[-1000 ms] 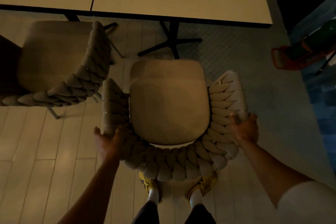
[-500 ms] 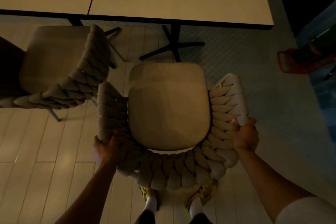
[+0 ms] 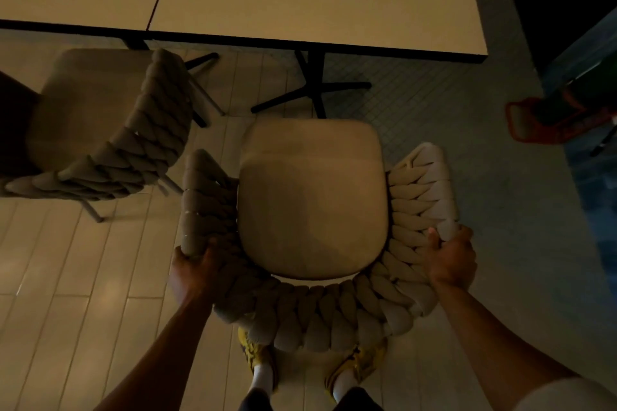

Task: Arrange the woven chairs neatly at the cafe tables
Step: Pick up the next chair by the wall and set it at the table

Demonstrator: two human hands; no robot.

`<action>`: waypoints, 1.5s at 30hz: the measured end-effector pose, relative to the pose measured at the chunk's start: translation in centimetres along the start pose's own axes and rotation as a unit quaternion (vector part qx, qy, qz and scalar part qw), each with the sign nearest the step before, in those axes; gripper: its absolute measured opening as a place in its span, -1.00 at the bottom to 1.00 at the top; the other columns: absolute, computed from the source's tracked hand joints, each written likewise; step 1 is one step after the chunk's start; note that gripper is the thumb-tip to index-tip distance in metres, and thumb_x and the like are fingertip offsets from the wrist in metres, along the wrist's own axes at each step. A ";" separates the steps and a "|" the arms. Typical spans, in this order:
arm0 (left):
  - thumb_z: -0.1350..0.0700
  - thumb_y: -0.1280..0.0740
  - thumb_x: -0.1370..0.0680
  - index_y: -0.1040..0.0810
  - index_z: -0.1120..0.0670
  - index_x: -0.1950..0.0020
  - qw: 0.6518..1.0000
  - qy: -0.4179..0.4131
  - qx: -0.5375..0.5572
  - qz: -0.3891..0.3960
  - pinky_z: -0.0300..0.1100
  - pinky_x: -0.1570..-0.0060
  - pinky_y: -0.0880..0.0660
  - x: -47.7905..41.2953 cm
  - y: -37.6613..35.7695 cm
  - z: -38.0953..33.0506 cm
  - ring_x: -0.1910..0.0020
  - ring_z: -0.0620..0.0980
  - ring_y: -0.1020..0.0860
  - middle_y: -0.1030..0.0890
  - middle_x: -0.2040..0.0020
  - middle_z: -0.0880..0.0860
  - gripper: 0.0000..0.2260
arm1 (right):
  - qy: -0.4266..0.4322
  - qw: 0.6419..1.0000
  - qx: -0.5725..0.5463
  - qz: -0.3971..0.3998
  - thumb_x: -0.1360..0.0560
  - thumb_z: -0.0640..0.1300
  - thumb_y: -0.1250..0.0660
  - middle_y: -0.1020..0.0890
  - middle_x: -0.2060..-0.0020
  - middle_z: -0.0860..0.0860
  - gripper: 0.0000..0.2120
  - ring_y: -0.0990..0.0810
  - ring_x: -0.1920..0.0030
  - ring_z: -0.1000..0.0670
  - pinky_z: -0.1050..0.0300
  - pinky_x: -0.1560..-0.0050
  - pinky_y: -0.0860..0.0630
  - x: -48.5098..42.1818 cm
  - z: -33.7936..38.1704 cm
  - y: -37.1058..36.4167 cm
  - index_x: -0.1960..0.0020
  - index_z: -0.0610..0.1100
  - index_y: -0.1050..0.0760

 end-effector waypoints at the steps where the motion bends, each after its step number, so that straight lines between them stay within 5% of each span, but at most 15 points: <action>1: -0.17 -0.46 -0.51 -0.53 0.03 -0.20 1.000 -0.002 -0.003 0.002 0.05 0.04 -0.58 0.0 -0.3 -0.3 0.04 0.13 -0.61 -0.63 0.00 0.10 -0.61 | -0.001 1.000 -0.002 0.001 -0.60 0.06 -0.34 -0.56 -0.16 -0.38 -0.50 -0.59 -0.08 -0.41 -0.22 0.05 -0.52 -0.3 -0.2 0.0 -0.29 -0.29 -0.29; 8: -0.16 -0.44 -0.52 -0.46 -0.04 -0.27 1.000 -0.020 -0.008 0.006 0.17 -0.03 -0.60 0.2 -1.0 -0.7 -0.05 0.16 -0.61 -0.61 -0.07 0.11 -0.60 | 0.011 0.998 -0.034 0.046 -0.59 0.05 -0.33 -0.53 -0.25 -0.33 -0.46 -0.58 -0.13 -0.38 -0.19 -0.01 -0.54 -0.8 -0.9 0.4 -0.41 -0.20 -0.23; 11: 0.03 -0.36 -0.60 -0.26 0.00 -0.48 0.990 -0.126 -0.068 0.018 0.25 -0.09 -0.57 1.6 -1.1 -1.7 -0.19 0.23 -0.55 -0.52 -0.26 0.21 -0.51 | 0.066 0.995 -0.030 0.065 -0.57 -0.06 -0.35 -0.34 -0.46 -0.27 -0.30 -0.50 -0.28 -0.35 -0.21 -0.14 -0.54 0.7 -0.5 1.2 -0.58 -0.17 -0.08; 14: 0.12 -0.46 -0.54 0.08 0.11 -0.65 0.953 -0.229 -0.189 0.055 0.29 -0.38 -0.35 4.0 -1.7 -2.3 -0.56 0.25 -0.16 -0.09 -0.62 0.24 -0.12 | 0.151 0.986 0.029 0.057 -0.52 -0.13 -0.39 -0.22 -0.53 -0.27 -0.18 -0.34 -0.45 -0.31 -0.23 -0.28 -0.48 2.5 -0.4 2.1 -0.62 -0.21 0.00; 17: 0.09 -0.51 -0.50 0.11 0.11 -0.67 0.904 -0.290 -0.299 0.092 0.41 -0.42 -0.19 6.4 -2.0 -1.8 -0.60 0.25 0.21 0.25 -0.65 0.17 -0.03 | 0.251 0.961 0.103 0.051 -0.51 -0.11 -0.37 -0.15 -0.57 -0.23 -0.25 -0.25 -0.52 -0.26 -0.23 -0.35 -0.42 4.5 0.4 3.3 -0.59 -0.23 -0.13; 20: 0.12 -0.42 -0.54 -0.19 0.13 -0.62 0.853 -0.359 -0.361 0.111 0.39 -0.43 -0.25 8.4 -2.0 -2.1 -0.64 0.23 0.16 0.04 -0.67 0.16 -0.29 | 0.333 0.933 0.122 0.069 -0.56 -0.04 -0.32 -0.21 -0.58 -0.15 -0.42 -0.21 -0.57 -0.18 -0.15 -0.43 -0.34 7.3 1.1 3.6 -0.53 -0.20 -0.31; 23: -0.05 -0.17 -0.60 -0.52 0.06 -0.41 0.781 -0.445 -0.416 0.138 0.27 -0.53 -0.17 11.0 -2.5 -2.5 -0.56 0.11 -0.26 -0.49 -0.45 0.09 -0.57 | 0.391 0.910 0.094 0.098 -0.61 0.00 -0.31 -0.43 -0.43 -0.02 -0.61 -0.37 -0.47 -0.10 -0.01 -0.40 -0.31 10.7 1.5 3.4 -0.39 -0.12 -0.49; 25: -0.13 -0.09 -0.64 -0.62 -0.04 -0.27 0.741 -0.485 -0.430 0.175 0.16 -0.58 -0.08 12.8 -3.3 -2.1 -0.39 0.00 -0.48 -0.65 -0.24 -0.05 -0.60 | 0.431 0.894 0.061 0.109 -0.62 0.01 -0.32 -0.57 -0.23 0.07 -0.75 -0.51 -0.31 -0.03 0.04 -0.41 -0.30 12.9 1.8 3.3 -0.22 -0.07 -0.59; 29: -0.34 -0.11 -0.64 -0.63 -0.13 -0.25 0.705 -0.503 -0.438 0.239 0.03 -0.54 -0.19 15.3 -4.9 -1.8 -0.32 -0.14 -0.52 -0.65 -0.18 -0.18 -0.56 | 0.485 0.860 0.032 0.154 -0.61 0.19 -0.31 -0.64 -0.07 0.15 -0.70 -0.57 -0.18 0.09 -0.05 -0.44 -0.33 16.4 1.8 1.8 -0.09 -0.01 -0.64; 33: -0.54 -0.01 -0.53 -0.60 -0.11 -0.30 0.676 -0.486 -0.468 0.296 -0.01 -0.47 -0.28 15.9 -6.9 -1.7 -0.29 -0.09 -0.55 -0.65 -0.21 -0.15 -0.32 | 0.526 0.829 0.074 0.177 -0.54 0.41 -0.24 -0.64 -0.08 0.15 -0.47 -0.58 -0.14 0.07 0.02 -0.25 -0.46 17.2 1.5 0.4 -0.16 0.01 -0.63; 38: -0.71 0.03 -0.31 -0.40 -0.15 -0.46 0.624 -0.433 -0.521 0.390 -0.11 -0.31 -0.44 15.0 -9.2 -0.3 -0.29 -0.09 -0.53 -0.55 -0.34 -0.14 -0.07 | 0.583 0.775 0.129 0.210 -0.54 0.47 -0.14 -0.64 -0.04 0.14 -0.42 -0.60 -0.04 0.03 0.04 -0.06 -0.52 17.2 1.8 -1.3 -0.16 0.03 -0.60; 42: -0.72 0.03 -0.25 -0.35 -0.20 -0.46 0.589 -0.429 -0.529 0.435 -0.14 -0.27 -0.44 15.0 -11.1 -0.6 -0.22 -0.10 -0.54 -0.54 -0.31 -0.15 -0.06 | 0.614 0.753 0.128 0.199 -0.51 0.51 -0.13 -0.65 0.00 0.13 -0.38 -0.60 0.04 0.06 0.09 0.00 -0.53 16.7 2.3 -1.8 -0.13 0.03 -0.60; 45: -0.55 -0.18 -0.38 -0.44 -0.16 -0.40 0.572 -0.439 -0.537 0.437 -0.19 -0.16 -0.40 15.1 -11.4 -1.0 -0.17 -0.04 -0.56 -0.57 -0.25 -0.10 -0.28 | 0.625 0.752 0.101 0.181 -0.45 0.56 -0.18 -0.65 0.10 0.12 -0.35 -0.60 0.10 0.05 0.12 0.01 -0.44 16.3 2.7 -2.0 -0.04 0.02 -0.64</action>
Point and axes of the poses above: each hand's wrist, its own x-axis away from the middle knuckle, its own y-axis out of the back of the hand, z = x × y, the point moved 8 cm from there along -x, towards the middle knuckle
